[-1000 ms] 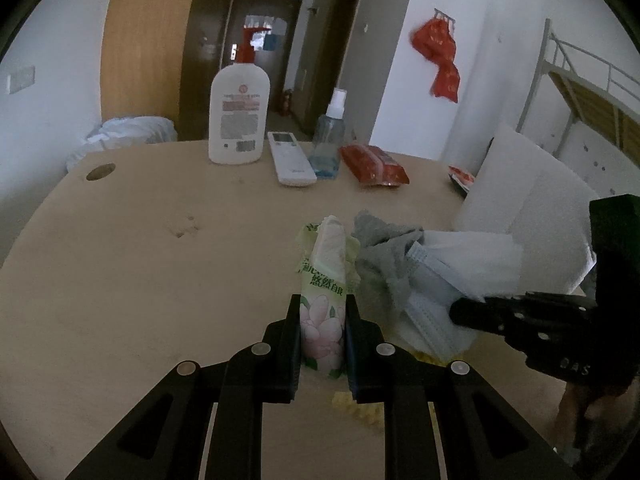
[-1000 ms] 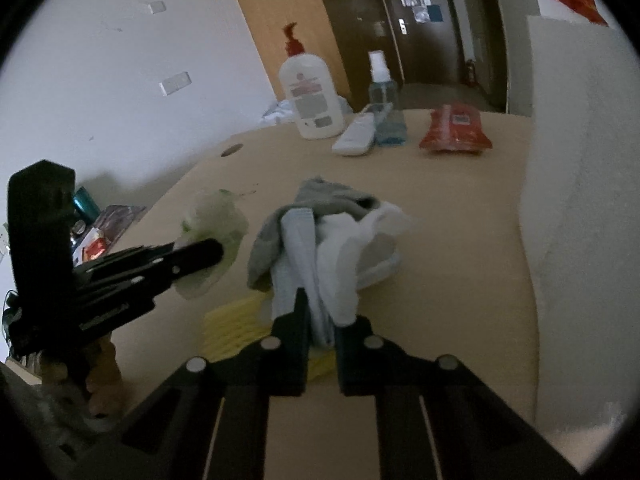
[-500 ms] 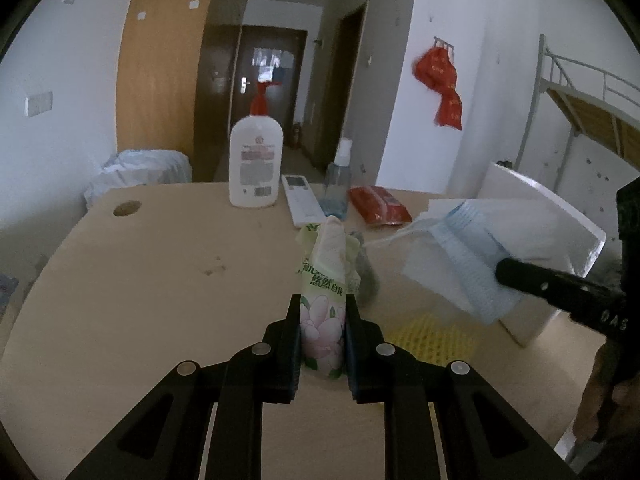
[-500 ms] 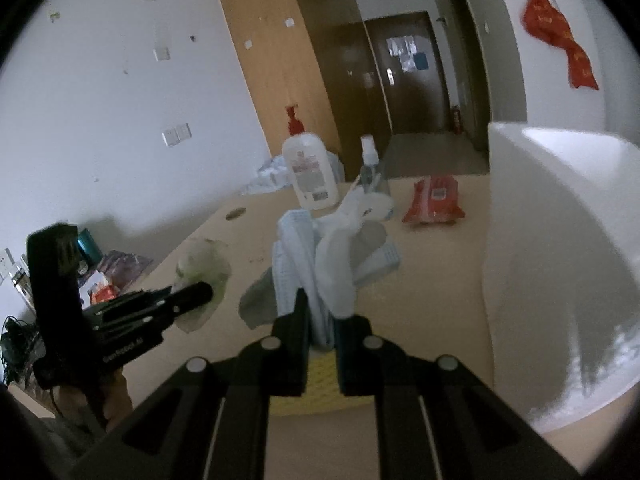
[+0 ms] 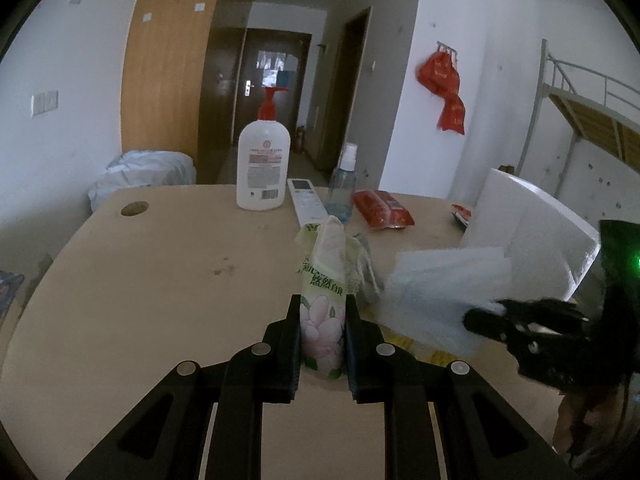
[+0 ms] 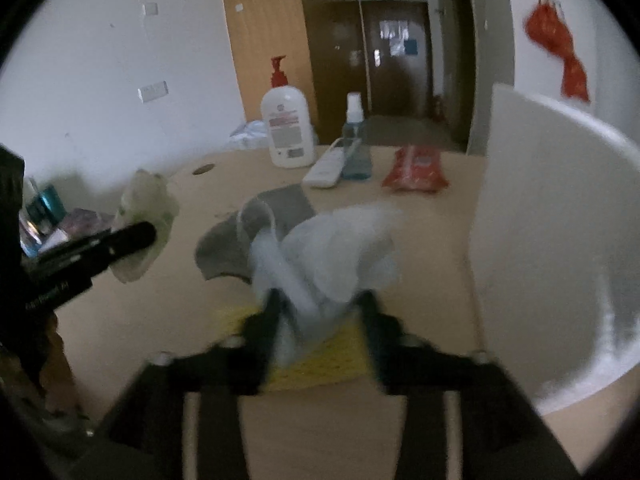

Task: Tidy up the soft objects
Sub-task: 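Grasp the blue face mask with the right gripper while the left holds the tissue pack, then lift the blue mask with the right gripper while the left carries the tissue pack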

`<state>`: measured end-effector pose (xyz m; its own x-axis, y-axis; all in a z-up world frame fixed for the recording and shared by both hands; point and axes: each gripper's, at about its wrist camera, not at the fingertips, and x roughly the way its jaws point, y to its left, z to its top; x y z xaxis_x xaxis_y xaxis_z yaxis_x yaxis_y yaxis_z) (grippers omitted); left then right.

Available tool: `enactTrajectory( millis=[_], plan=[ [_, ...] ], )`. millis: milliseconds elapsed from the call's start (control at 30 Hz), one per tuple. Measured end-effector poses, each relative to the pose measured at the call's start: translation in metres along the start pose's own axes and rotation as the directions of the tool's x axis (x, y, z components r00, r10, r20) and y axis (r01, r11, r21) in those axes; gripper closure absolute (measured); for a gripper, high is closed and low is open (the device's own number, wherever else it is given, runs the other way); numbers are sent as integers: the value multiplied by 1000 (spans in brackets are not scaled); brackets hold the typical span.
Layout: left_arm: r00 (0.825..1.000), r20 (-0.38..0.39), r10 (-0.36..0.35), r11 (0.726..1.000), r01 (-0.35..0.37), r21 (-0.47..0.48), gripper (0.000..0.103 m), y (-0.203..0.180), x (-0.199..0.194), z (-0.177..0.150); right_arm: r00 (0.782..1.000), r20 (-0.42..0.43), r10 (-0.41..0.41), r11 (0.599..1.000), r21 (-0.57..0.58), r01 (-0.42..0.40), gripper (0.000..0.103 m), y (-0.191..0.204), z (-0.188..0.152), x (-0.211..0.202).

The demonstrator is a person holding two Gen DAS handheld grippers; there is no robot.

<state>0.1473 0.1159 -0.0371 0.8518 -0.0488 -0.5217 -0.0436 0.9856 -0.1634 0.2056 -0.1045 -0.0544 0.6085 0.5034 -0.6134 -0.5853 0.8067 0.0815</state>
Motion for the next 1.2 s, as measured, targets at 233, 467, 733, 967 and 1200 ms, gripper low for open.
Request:
enactTrajectory(
  millis=[233, 467, 733, 967, 1200],
  plan=[
    [1000, -4, -4, 1000, 4, 3, 84, 0, 2, 1, 997, 71, -24, 998, -54, 28, 46, 1, 3, -24],
    [1000, -9, -8, 1000, 8, 3, 84, 1, 4, 1, 998, 6, -55, 994, -97, 55, 46, 4, 3, 3],
    [1000, -20, -11, 1000, 12, 7, 84, -1, 8, -1, 997, -81, 6, 999, -31, -8, 76, -9, -9, 25],
    [1000, -22, -13, 1000, 13, 12, 84, -4, 8, -4, 1000, 6, 29, 999, 29, -29, 94, -12, -1, -10],
    [1000, -2, -22, 999, 22, 29, 84, -13, -3, -6, 995, 79, 67, 994, 86, -73, 94, -20, 11, -36]
  ],
)
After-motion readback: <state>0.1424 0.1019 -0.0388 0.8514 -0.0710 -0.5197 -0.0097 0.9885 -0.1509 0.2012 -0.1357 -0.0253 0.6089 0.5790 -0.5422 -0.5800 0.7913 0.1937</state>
